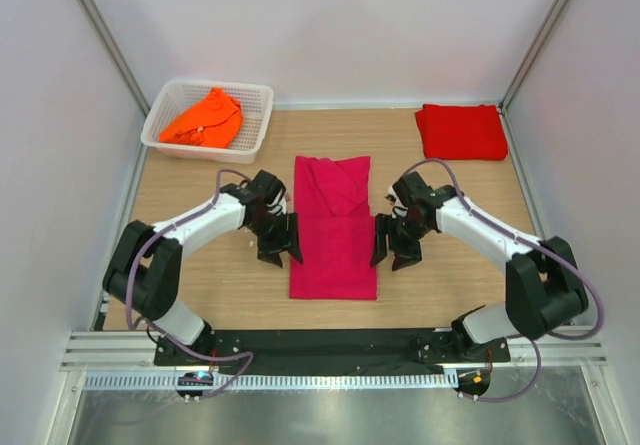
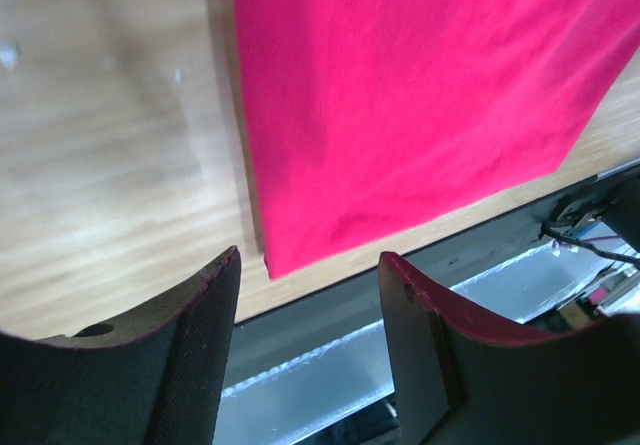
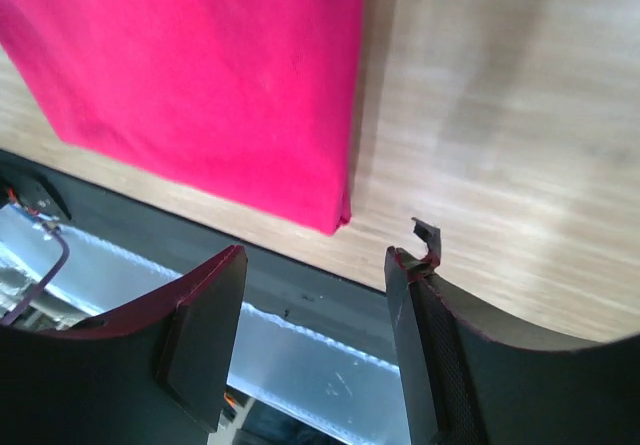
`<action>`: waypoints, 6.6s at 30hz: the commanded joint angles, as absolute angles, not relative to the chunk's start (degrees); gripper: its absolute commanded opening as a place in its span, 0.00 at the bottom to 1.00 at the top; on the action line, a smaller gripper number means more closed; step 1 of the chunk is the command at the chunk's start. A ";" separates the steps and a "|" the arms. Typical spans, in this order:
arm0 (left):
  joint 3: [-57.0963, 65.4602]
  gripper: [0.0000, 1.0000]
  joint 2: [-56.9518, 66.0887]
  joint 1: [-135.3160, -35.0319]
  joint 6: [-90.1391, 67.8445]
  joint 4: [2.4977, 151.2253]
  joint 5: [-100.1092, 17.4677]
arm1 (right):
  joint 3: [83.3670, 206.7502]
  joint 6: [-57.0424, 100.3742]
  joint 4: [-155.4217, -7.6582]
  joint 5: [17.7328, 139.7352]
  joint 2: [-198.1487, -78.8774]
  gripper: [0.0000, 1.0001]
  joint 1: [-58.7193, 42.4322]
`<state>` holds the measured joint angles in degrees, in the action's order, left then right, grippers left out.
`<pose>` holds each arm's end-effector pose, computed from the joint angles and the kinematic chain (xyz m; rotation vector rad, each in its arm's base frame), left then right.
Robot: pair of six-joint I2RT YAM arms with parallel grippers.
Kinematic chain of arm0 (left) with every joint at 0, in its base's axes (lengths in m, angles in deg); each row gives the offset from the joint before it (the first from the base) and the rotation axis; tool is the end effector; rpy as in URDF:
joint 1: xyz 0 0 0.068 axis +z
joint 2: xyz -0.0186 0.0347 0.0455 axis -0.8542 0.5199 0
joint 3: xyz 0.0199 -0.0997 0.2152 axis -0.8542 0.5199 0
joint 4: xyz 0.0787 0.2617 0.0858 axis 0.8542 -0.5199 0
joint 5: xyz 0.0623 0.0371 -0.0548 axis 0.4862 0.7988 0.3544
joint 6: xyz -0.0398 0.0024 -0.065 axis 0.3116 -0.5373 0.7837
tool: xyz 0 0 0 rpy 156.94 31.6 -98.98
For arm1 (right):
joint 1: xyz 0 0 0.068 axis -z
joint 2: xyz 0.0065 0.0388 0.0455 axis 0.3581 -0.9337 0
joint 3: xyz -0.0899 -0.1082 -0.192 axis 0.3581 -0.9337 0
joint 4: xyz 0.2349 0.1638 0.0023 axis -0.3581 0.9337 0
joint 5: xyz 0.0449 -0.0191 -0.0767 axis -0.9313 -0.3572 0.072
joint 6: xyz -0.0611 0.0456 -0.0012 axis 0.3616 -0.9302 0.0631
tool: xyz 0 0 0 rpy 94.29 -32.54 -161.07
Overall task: Fold and stack the t-shirts
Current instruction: Fold the tshirt
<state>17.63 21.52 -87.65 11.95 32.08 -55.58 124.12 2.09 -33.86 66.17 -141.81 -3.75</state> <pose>0.2681 -0.1768 0.1109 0.0791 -3.0533 0.7096 0.2553 0.1421 0.1263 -0.0133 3.0417 0.6273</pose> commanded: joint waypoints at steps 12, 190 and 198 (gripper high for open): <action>33.36 0.61 11.26 -92.25 38.52 40.65 -51.70 | 101.07 -19.05 -52.07 54.74 -133.81 0.64 -4.33; -33.25 0.05 50.62 -77.22 28.42 30.19 -60.92 | 167.24 -6.41 -40.47 54.82 -172.55 0.02 11.31; -42.17 0.39 59.84 -75.12 26.40 34.51 -56.53 | 173.28 -7.56 -48.65 59.29 -181.70 0.22 12.63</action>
